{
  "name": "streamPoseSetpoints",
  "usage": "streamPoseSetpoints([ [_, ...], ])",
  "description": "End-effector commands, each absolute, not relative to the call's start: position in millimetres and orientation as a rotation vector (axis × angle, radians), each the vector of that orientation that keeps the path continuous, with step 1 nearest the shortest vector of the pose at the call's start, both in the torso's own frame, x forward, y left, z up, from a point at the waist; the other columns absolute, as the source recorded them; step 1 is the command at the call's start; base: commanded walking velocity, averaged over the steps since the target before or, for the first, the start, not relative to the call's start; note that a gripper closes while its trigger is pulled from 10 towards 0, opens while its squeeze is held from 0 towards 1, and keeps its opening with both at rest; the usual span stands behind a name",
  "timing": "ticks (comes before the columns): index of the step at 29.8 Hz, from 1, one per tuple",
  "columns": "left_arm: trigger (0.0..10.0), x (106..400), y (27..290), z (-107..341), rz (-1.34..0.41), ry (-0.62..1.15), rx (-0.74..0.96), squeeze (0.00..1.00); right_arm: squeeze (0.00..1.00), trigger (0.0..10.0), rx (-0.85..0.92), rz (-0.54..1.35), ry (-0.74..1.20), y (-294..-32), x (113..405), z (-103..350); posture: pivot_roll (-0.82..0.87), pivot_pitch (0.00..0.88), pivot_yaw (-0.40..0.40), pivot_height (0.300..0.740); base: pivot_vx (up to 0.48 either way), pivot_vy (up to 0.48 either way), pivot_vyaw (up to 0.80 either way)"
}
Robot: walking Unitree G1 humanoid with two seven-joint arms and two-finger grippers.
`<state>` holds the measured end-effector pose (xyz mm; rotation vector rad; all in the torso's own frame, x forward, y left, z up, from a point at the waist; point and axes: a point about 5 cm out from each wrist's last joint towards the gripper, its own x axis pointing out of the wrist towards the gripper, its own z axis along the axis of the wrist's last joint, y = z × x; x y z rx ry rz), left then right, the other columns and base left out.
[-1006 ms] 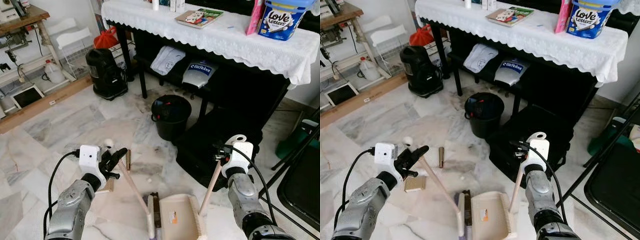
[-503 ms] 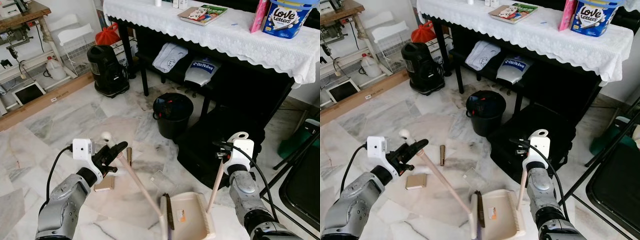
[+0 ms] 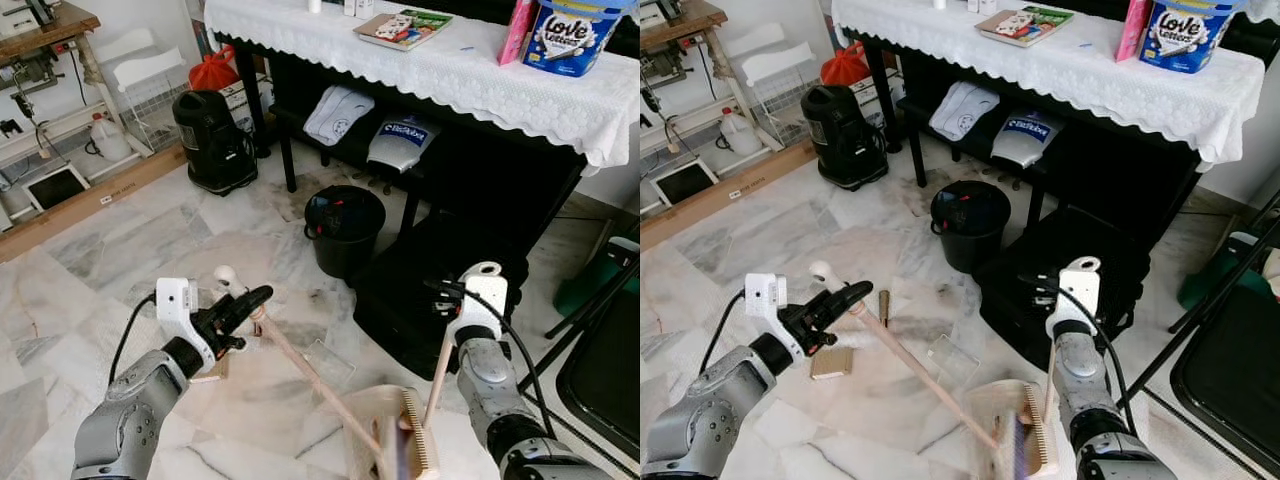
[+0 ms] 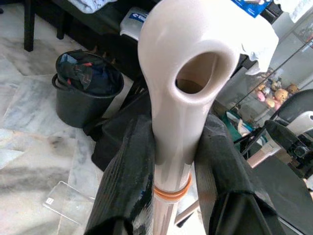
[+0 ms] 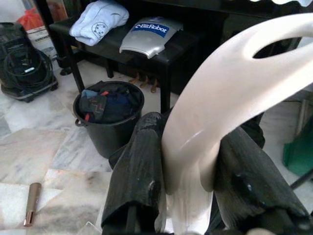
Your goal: Sweep floor
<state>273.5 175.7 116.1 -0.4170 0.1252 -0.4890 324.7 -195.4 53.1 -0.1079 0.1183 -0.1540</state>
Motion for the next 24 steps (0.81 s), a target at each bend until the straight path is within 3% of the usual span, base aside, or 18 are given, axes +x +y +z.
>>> streamPoseSetpoints([
  [1,10.0,276,184,133,-0.466,0.043,-0.398,0.00,0.00,10.0,-0.083,-0.151,0.099,-191,329,57,0.04,0.072,0.052,0.740,0.000,0.000,0.00],
  [7,10.0,289,205,167,-0.290,-0.154,-0.374,0.00,0.00,10.0,-0.020,-0.141,0.060,-189,332,63,0.04,0.057,0.051,0.740,0.000,0.000,0.00],
  [18,10.0,293,209,193,-0.232,-0.259,-0.286,0.00,0.00,10.0,-0.007,-0.138,0.038,-187,330,63,0.03,0.019,0.055,0.740,0.000,0.000,0.00],
  [24,10.0,296,217,191,-0.031,-0.312,-0.129,0.00,0.00,10.0,0.013,-0.179,-0.077,-194,320,70,-0.02,0.000,0.070,0.740,0.000,0.000,0.00],
])
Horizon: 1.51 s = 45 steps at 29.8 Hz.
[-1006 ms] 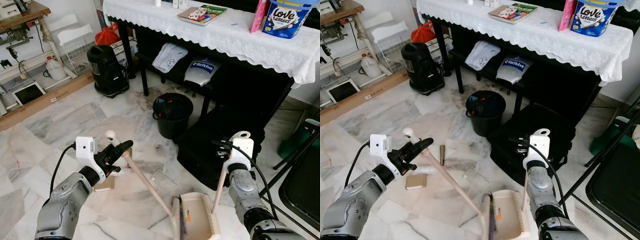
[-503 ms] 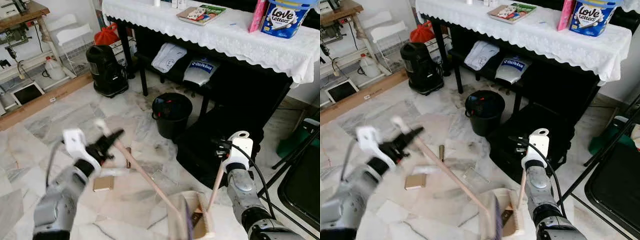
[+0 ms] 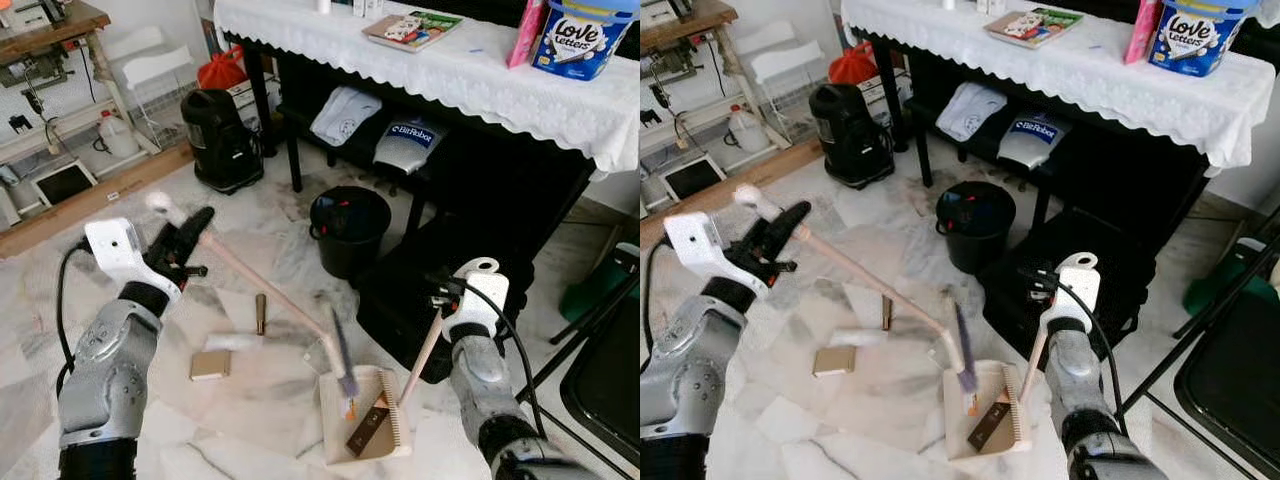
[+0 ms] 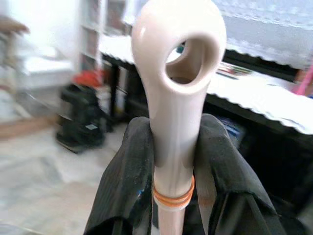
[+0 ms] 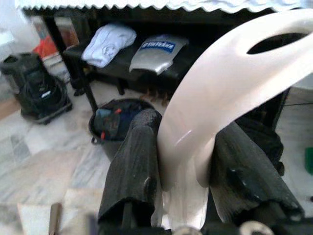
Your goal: Sweep floor
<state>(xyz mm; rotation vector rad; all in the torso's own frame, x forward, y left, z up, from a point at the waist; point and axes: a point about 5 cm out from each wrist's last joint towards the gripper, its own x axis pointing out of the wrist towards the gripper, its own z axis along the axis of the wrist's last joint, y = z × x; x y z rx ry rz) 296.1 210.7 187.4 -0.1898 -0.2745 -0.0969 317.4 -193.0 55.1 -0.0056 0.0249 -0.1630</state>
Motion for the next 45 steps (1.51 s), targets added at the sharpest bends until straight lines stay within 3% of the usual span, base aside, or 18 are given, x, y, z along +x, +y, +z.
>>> streamPoseSetpoints([
  [1,10.0,296,216,190,-0.023,-0.312,-0.122,0.00,0.00,10.0,0.013,-0.179,-0.089,-194,319,71,-0.02,0.000,0.070,0.740,0.000,0.000,0.00],
  [10,10.0,294,209,173,0.007,-0.287,-0.035,0.00,0.00,10.0,0.031,-0.237,-0.184,-203,306,78,-0.07,0.000,0.079,0.740,0.000,0.000,0.00],
  [15,10.0,295,217,162,0.071,-0.281,0.005,0.00,0.00,10.0,0.033,-0.264,-0.243,-207,295,88,-0.08,0.000,0.082,0.740,0.000,0.000,0.00],
  [30,10.0,300,218,151,0.115,-0.285,-0.007,0.00,0.00,10.0,0.040,-0.178,-0.373,-191,316,142,-0.09,0.000,0.050,0.740,0.000,0.000,0.00],
  [45,10.0,303,221,155,0.129,-0.314,-0.007,0.00,0.00,10.0,0.065,-0.152,-0.424,-189,314,166,-0.09,0.000,0.061,0.740,0.000,0.000,0.78],
])
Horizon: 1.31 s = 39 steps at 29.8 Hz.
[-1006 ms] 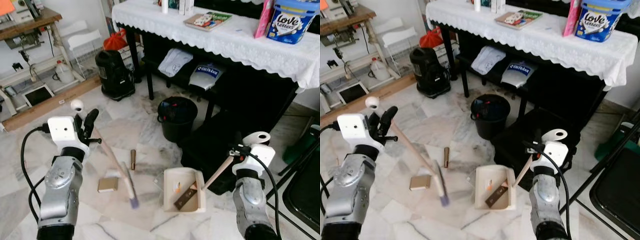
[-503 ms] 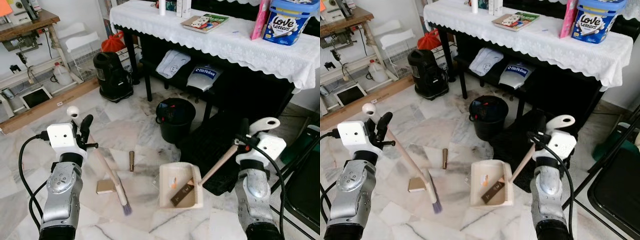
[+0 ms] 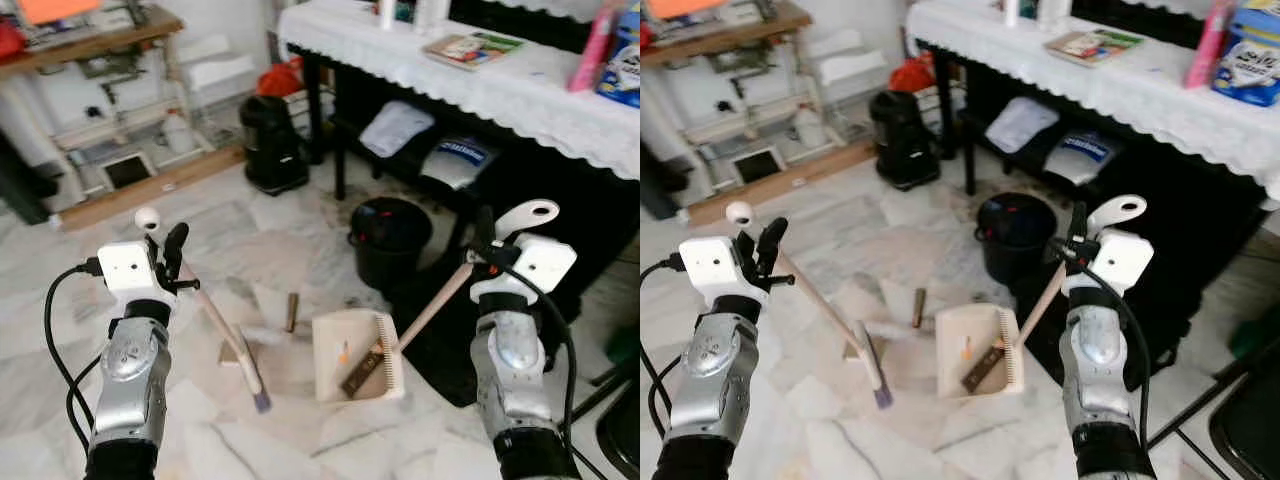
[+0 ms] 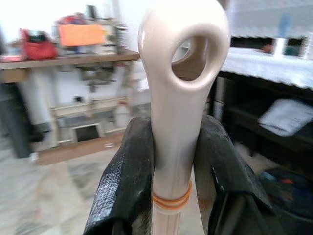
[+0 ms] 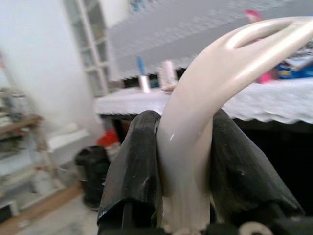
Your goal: Sweep floor
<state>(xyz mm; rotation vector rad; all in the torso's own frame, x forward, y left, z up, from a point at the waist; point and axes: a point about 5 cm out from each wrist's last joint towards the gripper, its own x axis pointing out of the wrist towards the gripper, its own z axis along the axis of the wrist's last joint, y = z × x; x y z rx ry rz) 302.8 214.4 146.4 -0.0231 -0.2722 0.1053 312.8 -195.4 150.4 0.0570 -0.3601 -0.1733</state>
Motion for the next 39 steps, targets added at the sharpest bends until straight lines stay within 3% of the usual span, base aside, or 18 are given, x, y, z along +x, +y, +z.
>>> streamPoseSetpoints([
  [1,10.0,304,219,156,0.120,-0.315,-0.005,0.00,0.00,10.0,0.071,-0.141,-0.430,-187,313,169,-0.09,0.000,0.060,0.740,0.000,0.000,0.80],
  [12,10.0,302,199,152,0.054,-0.304,0.026,0.00,0.00,10.0,0.070,-0.139,-0.439,-189,308,179,-0.12,0.000,0.067,0.740,0.000,0.000,0.80],
  [19,10.0,299,193,148,0.062,-0.304,0.002,0.00,0.00,10.0,0.041,-0.153,-0.429,-196,303,183,-0.10,0.000,0.027,0.740,0.000,0.000,0.80],
  [39,10.0,289,196,146,0.097,-0.285,0.010,0.00,0.00,10.0,0.025,-0.099,-0.402,-192,308,196,-0.09,0.029,-0.003,0.740,0.000,0.000,0.80],
])
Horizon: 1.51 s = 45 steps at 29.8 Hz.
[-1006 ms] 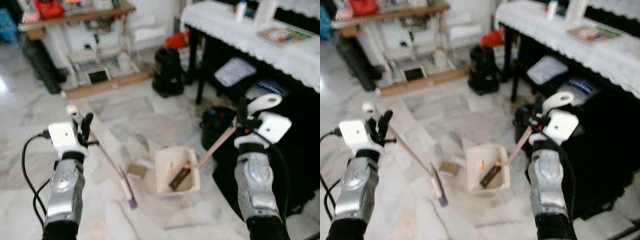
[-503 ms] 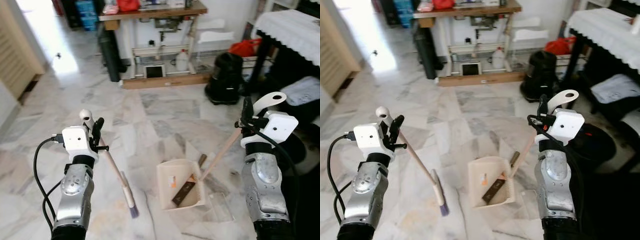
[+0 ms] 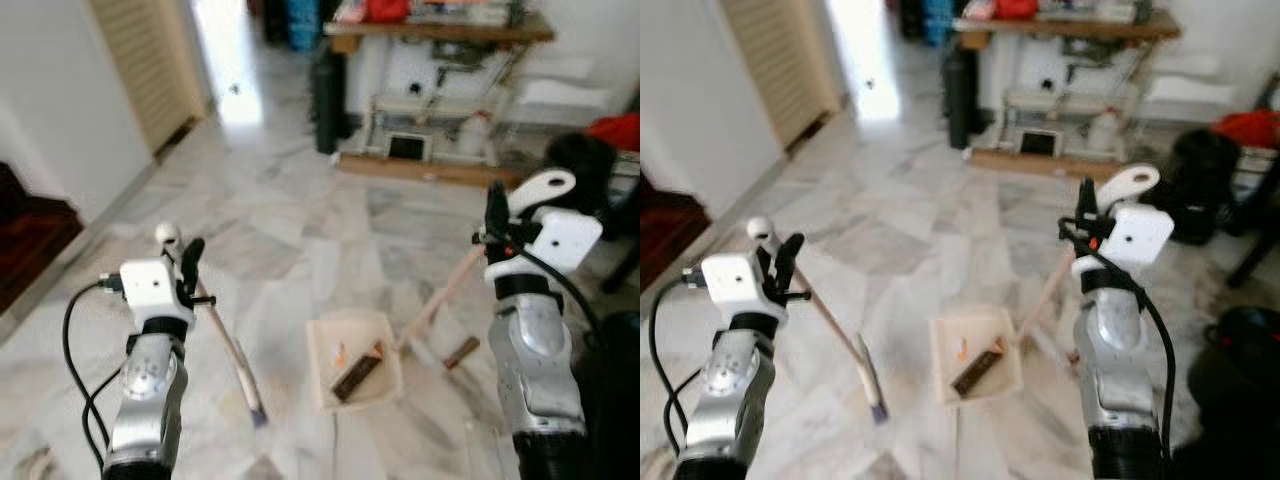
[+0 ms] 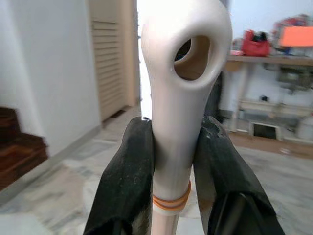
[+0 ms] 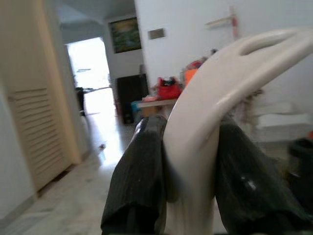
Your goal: Sweep floor
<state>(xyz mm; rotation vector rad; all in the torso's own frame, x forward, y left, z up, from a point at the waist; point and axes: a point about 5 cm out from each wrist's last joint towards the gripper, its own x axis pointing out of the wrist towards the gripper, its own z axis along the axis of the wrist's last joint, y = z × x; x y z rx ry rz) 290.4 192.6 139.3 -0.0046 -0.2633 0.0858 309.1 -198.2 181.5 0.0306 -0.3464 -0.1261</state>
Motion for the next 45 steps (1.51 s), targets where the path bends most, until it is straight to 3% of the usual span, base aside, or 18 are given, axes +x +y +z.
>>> streamPoseSetpoints([
  [1,10.0,289,196,146,0.098,-0.284,0.010,0.00,0.00,10.0,0.025,-0.097,-0.400,-191,308,196,-0.09,0.029,-0.003,0.740,0.000,0.000,0.79],
  [12,10.0,276,197,146,0.105,-0.273,0.025,0.00,0.00,10.0,0.049,-0.075,-0.369,-185,303,192,-0.06,0.052,0.005,0.740,0.000,0.000,0.80],
  [24,10.0,270,198,145,0.108,-0.250,0.034,0.00,0.00,10.0,0.190,-0.061,-0.319,-175,301,189,-0.06,0.050,0.014,0.740,0.000,0.000,0.60],
  [36,10.0,262,201,148,0.120,-0.249,0.052,0.00,0.00,10.0,0.386,-0.102,-0.264,-177,304,189,-0.04,0.060,0.011,0.740,0.000,0.000,0.00],
  [45,10.0,261,201,148,0.125,-0.242,0.052,0.00,0.00,10.0,0.362,-0.072,-0.251,-171,306,189,-0.04,0.077,0.011,0.740,0.000,0.081,0.00],
])
